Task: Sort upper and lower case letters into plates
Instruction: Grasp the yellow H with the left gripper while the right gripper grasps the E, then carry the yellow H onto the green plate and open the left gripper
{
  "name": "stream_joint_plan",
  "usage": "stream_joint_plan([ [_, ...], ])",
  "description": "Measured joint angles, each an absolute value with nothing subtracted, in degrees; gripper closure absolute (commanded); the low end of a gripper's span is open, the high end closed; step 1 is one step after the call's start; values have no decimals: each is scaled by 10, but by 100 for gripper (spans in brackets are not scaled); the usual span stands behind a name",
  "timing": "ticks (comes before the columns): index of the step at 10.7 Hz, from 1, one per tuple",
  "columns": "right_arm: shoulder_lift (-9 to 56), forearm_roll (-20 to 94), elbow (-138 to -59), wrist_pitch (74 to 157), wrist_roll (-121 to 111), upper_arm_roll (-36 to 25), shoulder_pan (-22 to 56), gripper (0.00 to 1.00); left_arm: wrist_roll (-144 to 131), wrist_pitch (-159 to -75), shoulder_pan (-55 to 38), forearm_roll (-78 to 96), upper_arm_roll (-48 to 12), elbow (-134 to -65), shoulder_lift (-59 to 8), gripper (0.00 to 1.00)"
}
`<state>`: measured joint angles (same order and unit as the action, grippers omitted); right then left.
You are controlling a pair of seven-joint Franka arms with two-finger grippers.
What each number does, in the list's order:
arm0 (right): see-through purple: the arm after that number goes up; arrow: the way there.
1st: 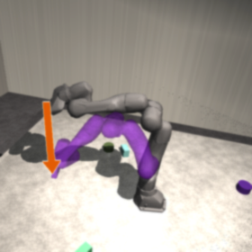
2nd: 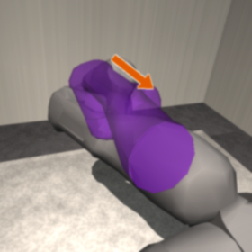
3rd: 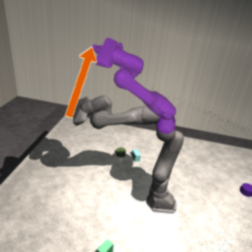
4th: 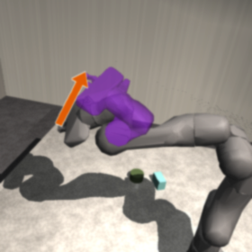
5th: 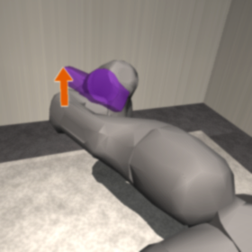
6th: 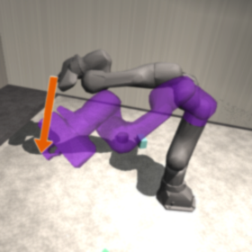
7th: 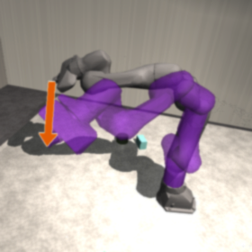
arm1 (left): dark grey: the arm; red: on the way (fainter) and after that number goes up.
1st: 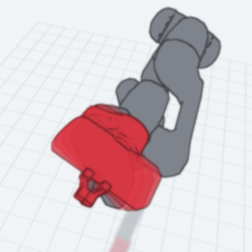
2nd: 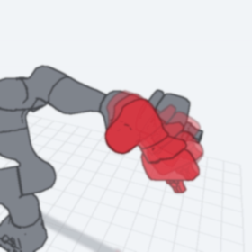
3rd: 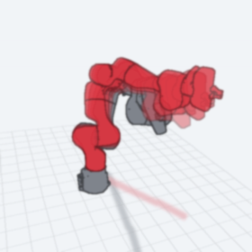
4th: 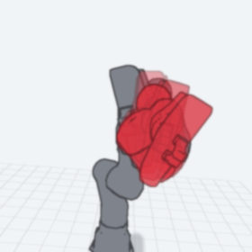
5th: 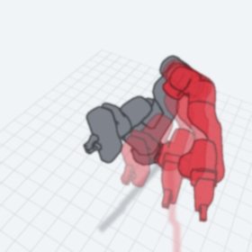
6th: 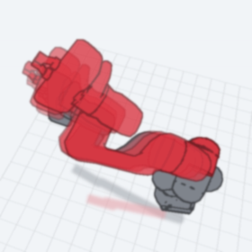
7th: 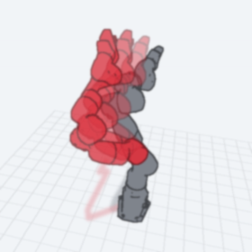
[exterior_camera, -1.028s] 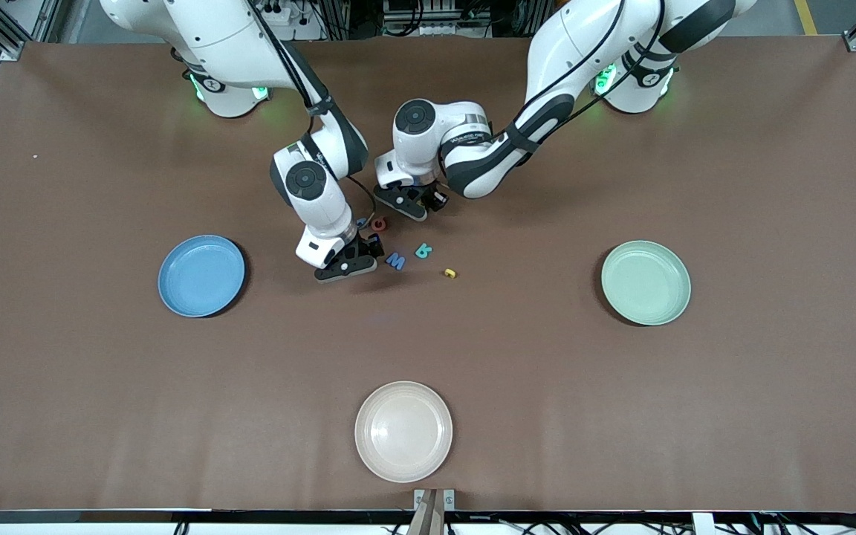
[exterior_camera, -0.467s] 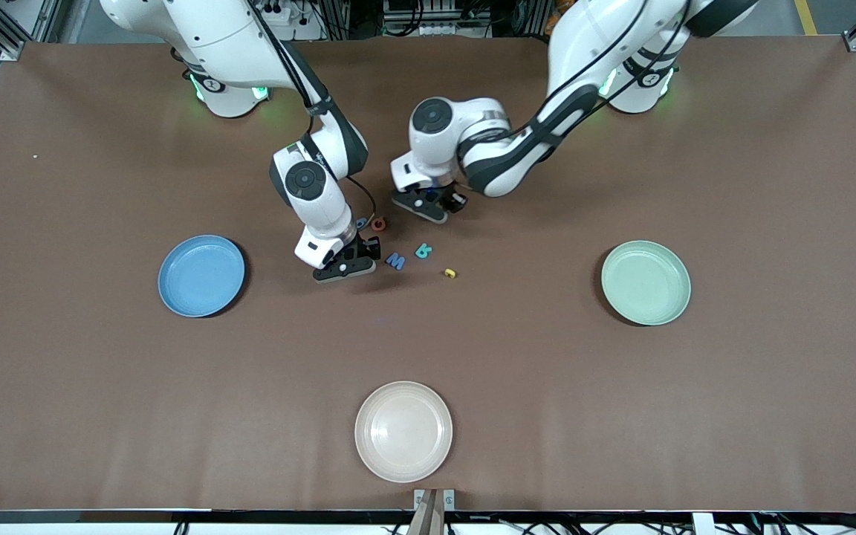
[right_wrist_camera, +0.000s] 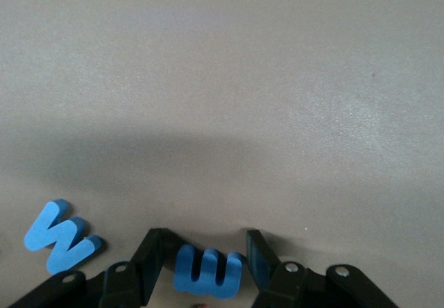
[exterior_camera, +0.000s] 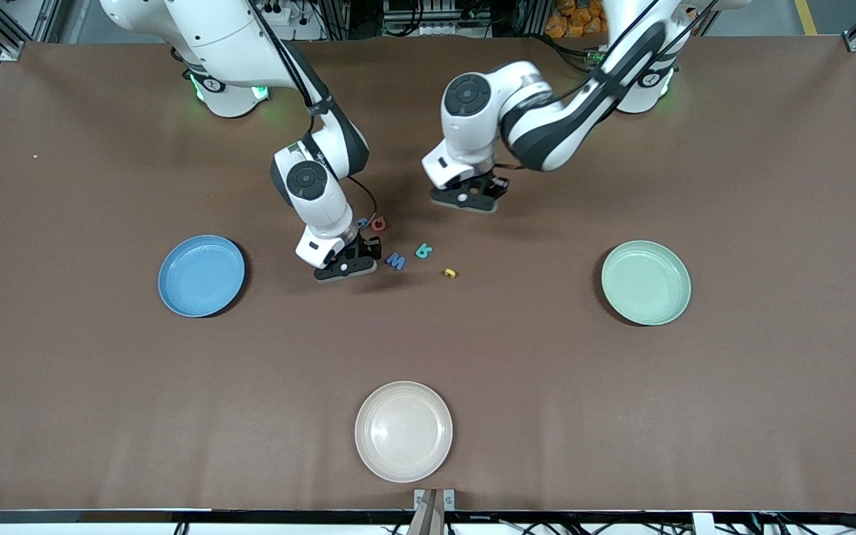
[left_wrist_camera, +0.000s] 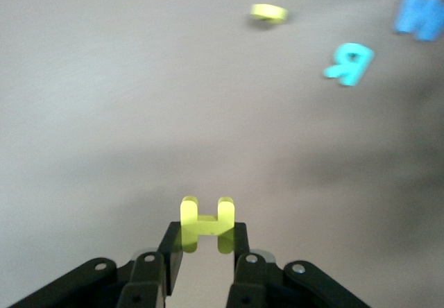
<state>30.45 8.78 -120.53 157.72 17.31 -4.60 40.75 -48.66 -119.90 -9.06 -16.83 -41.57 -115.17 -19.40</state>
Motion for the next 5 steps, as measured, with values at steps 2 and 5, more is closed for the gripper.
stream_joint_plan([
  [2, 304, 88, -1204, 1570, 173, -46, 408, 41, -487, -1154, -45, -157, -413, -1151, -159, 100],
  [5, 304, 88, -1203, 1567, 173, -46, 408, 45, -452, -1144, -4, -130, -340, -1139, -147, 100],
])
